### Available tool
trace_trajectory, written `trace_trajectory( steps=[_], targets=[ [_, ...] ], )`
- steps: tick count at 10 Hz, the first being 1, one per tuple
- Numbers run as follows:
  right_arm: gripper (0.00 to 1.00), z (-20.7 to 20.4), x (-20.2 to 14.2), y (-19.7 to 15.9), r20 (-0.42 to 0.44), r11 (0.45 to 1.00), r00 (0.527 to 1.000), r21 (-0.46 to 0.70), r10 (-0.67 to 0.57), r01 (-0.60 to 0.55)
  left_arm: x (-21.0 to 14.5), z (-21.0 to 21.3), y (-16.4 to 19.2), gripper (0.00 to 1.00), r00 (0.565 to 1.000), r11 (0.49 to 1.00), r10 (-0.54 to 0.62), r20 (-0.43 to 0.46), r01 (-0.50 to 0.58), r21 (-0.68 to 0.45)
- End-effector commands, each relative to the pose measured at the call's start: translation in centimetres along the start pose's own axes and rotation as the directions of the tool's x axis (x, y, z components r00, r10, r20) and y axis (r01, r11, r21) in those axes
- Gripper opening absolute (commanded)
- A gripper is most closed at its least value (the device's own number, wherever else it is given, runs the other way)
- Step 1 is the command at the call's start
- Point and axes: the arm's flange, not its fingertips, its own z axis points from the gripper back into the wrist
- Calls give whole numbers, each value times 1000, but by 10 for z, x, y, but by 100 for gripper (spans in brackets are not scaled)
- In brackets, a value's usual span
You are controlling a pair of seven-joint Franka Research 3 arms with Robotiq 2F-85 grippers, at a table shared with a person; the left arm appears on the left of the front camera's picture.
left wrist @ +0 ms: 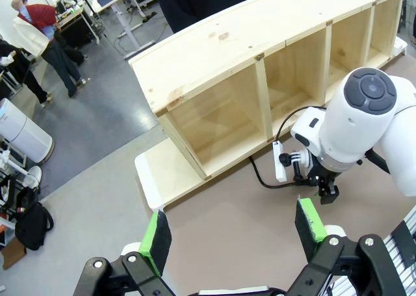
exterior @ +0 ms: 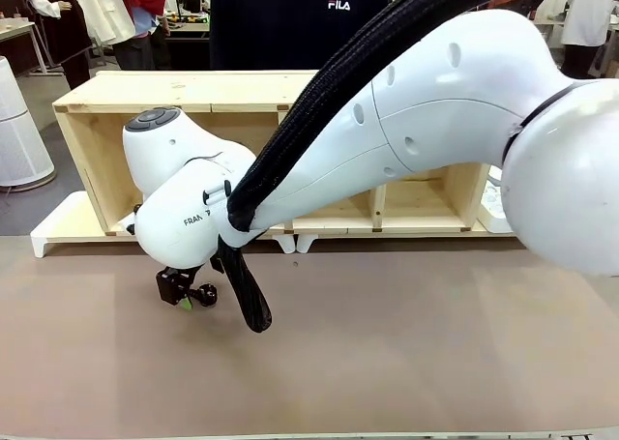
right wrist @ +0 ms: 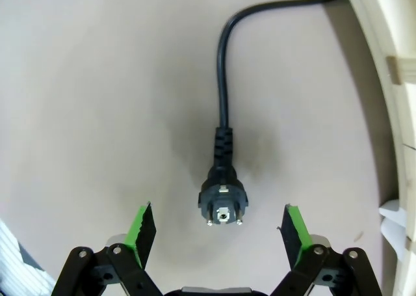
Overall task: Perform cable management.
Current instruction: When the cord part of the Power Cable appears at the lower middle area of the table and stops, grasp the cord part of the Power Cable.
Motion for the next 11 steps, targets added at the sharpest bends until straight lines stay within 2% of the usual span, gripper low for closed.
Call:
trace_trajectory(
  steps=[1, 4, 5, 11],
  targets=[
    [100, -5, 13, 6, 6, 997, 998, -31, -69, 69, 2, -1, -1, 100, 1000, 1000, 14, 11, -14, -3],
    [100, -8, 17, 5, 64, 993, 994, -70, -88, 93, 2, -1, -1, 100, 1000, 1000, 14, 11, -14, -3],
    [100, -5, 11, 1, 14, 999, 999, 0, -53, 53, 2, -1, -1, 100, 1000, 1000, 14, 11, -14, -3],
    [100, -5, 14, 1, 24, 998, 998, -12, -59, 59, 2, -1, -1, 100, 1000, 1000, 14, 11, -14, -3]
  ],
)
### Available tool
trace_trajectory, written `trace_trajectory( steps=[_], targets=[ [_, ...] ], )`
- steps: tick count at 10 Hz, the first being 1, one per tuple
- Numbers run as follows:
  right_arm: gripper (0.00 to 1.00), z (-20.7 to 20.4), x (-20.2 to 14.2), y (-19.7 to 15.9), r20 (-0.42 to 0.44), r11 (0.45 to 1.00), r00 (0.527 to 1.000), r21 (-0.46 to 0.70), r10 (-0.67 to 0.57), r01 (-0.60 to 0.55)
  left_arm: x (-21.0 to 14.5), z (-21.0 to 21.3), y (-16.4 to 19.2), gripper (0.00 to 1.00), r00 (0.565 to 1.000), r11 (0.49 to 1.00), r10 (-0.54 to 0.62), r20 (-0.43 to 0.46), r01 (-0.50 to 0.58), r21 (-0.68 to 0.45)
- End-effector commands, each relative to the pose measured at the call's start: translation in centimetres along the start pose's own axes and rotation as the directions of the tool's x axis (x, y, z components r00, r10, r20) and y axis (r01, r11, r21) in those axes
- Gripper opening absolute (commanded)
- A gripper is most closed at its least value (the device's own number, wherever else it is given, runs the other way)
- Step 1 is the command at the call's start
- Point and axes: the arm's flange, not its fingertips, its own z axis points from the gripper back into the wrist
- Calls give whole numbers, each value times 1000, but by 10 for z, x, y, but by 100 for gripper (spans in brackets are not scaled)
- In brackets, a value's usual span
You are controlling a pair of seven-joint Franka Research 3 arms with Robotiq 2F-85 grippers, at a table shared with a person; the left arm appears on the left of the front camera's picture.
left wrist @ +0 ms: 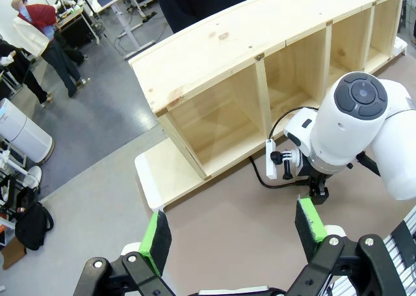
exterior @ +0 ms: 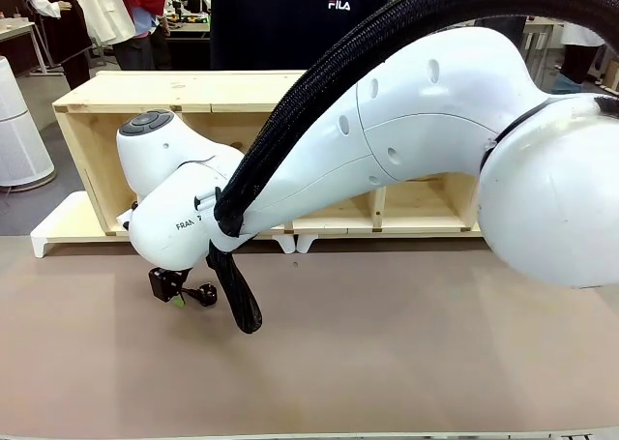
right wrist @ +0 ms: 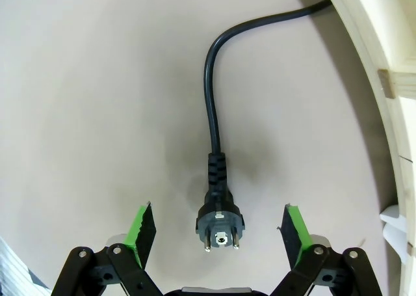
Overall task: Perform cable management.
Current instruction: When the cord part of the Power Cable appears at the lower middle area of the table and stops, grasp the cord part of the Power Cable.
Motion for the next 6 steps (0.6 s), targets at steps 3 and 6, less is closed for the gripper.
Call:
trace_trajectory(
  steps=[3, 6],
  targets=[
    [100, -28, 17, -8, -21, 999, 1000, 46, 12, -11, 2, -1, -1, 100, 1000, 1000, 14, 11, -14, -3],
    [100, -27, 18, -10, -22, 999, 999, 38, 24, -23, 2, -1, -1, 100, 1000, 1000, 14, 11, -14, -3]
  ],
)
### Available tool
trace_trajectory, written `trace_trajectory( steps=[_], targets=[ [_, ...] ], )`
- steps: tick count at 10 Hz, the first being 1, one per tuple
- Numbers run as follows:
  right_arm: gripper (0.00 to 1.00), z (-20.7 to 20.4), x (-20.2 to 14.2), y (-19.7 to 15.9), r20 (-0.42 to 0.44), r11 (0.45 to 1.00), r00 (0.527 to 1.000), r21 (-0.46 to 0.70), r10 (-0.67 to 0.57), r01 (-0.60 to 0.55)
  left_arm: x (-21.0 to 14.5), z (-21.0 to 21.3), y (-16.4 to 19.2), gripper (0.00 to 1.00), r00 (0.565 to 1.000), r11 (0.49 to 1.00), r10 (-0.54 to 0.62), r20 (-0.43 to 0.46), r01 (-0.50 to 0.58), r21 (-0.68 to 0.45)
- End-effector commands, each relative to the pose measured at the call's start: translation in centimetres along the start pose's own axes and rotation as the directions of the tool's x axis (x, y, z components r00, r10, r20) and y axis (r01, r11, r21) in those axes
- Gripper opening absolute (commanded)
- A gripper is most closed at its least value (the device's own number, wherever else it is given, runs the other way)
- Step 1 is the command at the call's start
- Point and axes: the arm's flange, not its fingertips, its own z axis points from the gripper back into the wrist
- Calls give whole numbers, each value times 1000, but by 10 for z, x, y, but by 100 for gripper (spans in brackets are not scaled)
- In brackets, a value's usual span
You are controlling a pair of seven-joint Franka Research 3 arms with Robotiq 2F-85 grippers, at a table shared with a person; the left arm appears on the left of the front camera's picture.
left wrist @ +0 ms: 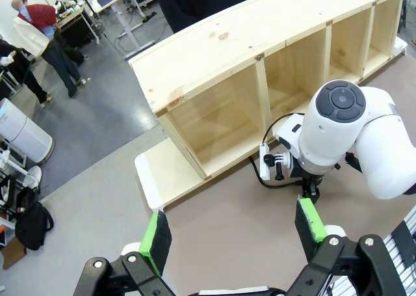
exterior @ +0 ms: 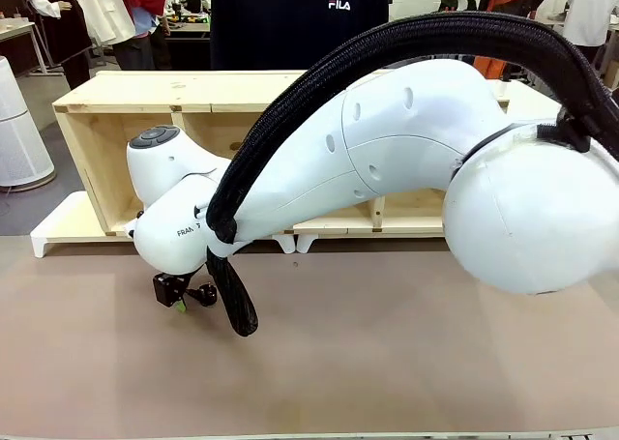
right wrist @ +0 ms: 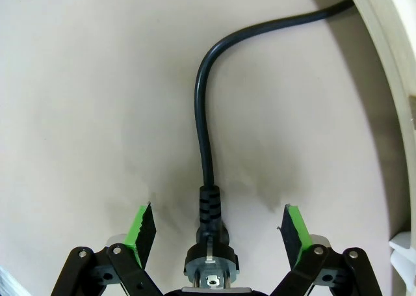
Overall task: Perform cable management.
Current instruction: When the cord part of the Power Cable appears at the lower middle area of the table and stops, grasp the cord part of the Power Cable.
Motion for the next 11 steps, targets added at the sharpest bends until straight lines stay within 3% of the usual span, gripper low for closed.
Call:
trace_trajectory(
  steps=[1, 8, 9, 10, 11],
  targets=[
    [100, 6, 5, 0, -15, 1000, 1000, 5, 21, -21, 2, -1, -1, 100, 1000, 1000, 14, 11, -14, -3],
    [100, -4, 3, -3, -44, 999, 998, 2, 35, -35, 2, -1, -1, 100, 1000, 1000, 14, 11, -14, -3],
    [96, -4, 4, -3, -32, 999, 999, -3, 37, -37, 2, -1, -1, 100, 1000, 1000, 14, 11, -14, -3],
    [80, -4, 5, -4, -23, 999, 999, -8, 39, -40, 2, -1, -1, 100, 1000, 1000, 14, 11, -14, -3],
    [76, -4, 5, -4, -21, 999, 999, -11, 40, -40, 2, -1, -1, 100, 1000, 1000, 14, 11, -14, -3]
  ],
)
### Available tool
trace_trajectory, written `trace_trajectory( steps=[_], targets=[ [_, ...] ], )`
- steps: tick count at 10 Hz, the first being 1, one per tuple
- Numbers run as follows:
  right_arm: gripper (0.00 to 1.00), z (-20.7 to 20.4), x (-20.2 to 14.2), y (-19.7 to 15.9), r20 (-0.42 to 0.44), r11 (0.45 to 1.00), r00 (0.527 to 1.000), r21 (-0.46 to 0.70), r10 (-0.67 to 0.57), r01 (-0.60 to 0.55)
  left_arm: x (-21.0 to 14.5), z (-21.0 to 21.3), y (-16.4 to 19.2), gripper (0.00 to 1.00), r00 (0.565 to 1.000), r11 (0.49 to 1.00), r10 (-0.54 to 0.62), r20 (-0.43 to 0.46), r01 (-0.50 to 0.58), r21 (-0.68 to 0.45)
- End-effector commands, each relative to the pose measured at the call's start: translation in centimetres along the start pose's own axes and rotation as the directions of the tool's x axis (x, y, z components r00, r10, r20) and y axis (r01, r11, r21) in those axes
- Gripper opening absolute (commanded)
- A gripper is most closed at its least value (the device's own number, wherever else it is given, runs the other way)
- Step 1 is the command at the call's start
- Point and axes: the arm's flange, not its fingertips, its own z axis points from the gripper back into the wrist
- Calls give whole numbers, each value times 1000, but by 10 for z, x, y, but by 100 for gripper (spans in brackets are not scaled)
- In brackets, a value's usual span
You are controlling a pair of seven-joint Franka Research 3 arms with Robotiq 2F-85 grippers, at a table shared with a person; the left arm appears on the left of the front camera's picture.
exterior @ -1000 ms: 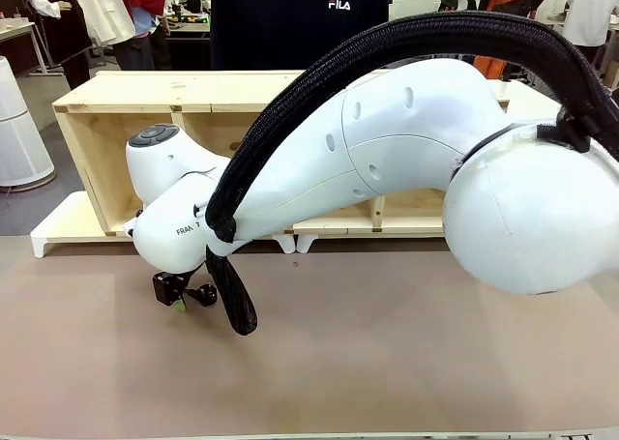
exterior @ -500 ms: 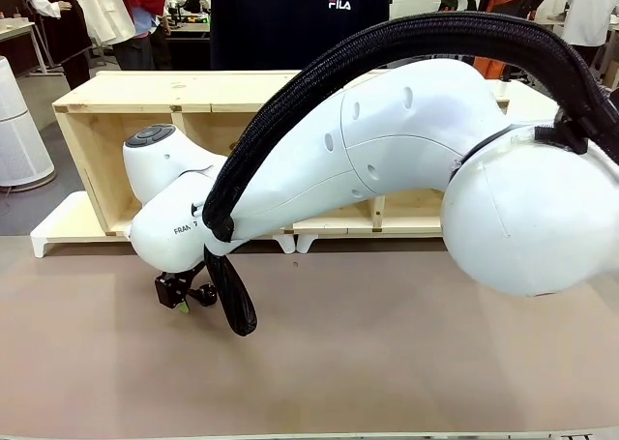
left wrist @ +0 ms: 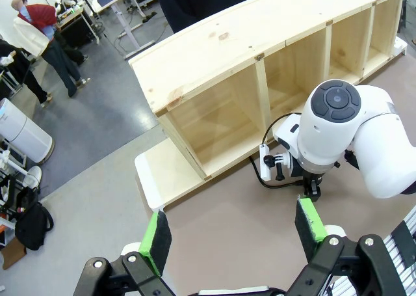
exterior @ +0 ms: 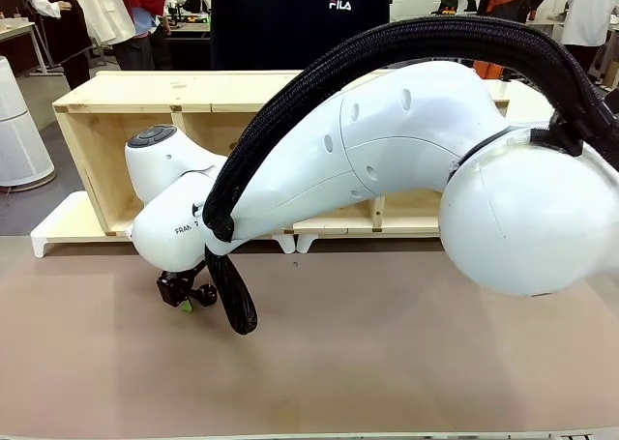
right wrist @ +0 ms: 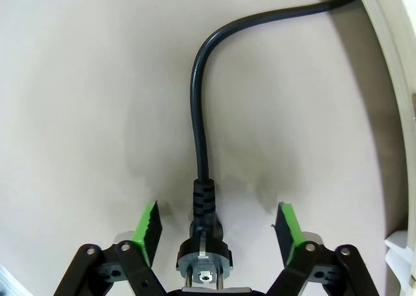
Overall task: Perform cable management.
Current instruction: When the cord part of the Power Cable appears at the lower middle area of the table and stops, grasp the cord part of the Power Cable.
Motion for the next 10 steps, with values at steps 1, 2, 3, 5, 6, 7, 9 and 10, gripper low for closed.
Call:
trace_trajectory(
  steps=[1, 2, 3, 5, 6, 7, 9, 10],
  targets=[
    [60, -1, 6, -2, 22, 1000, 1000, -7, 11, -11, 2, -1, -1, 100, 1000, 1000, 14, 11, -14, -3],
    [56, -1, 7, -2, 30, 1000, 1000, -7, 5, -5, 2, -1, -1, 100, 1000, 1000, 14, 11, -14, -3],
    [41, -1, 7, -3, 32, 1000, 999, -9, 0, 0, 2, -1, -1, 100, 1000, 1000, 14, 11, -14, -3],
    [21, -1, 8, -3, 36, 1000, 999, -5, -6, 6, 2, -1, -1, 100, 1000, 1000, 14, 11, -14, -3],
    [17, 0, 7, -4, 35, 1000, 999, -4, -7, 7, 2, -1, -1, 100, 1000, 1000, 14, 11, -14, -3],
    [1, 0, 8, -4, 35, 1000, 999, -4, -7, 7, 2, -1, -1, 100, 1000, 1000, 14, 11, -14, -3],
    [0, 1, 9, -5, 35, 1000, 999, -5, -5, 5, 2, -1, -1, 100, 1000, 1000, 14, 11, -14, -3],
    [0, 2, 9, -5, 33, 1000, 999, -3, 0, 0, 2, -1, -1, 100, 1000, 1000, 14, 11, -14, -3]
  ],
)
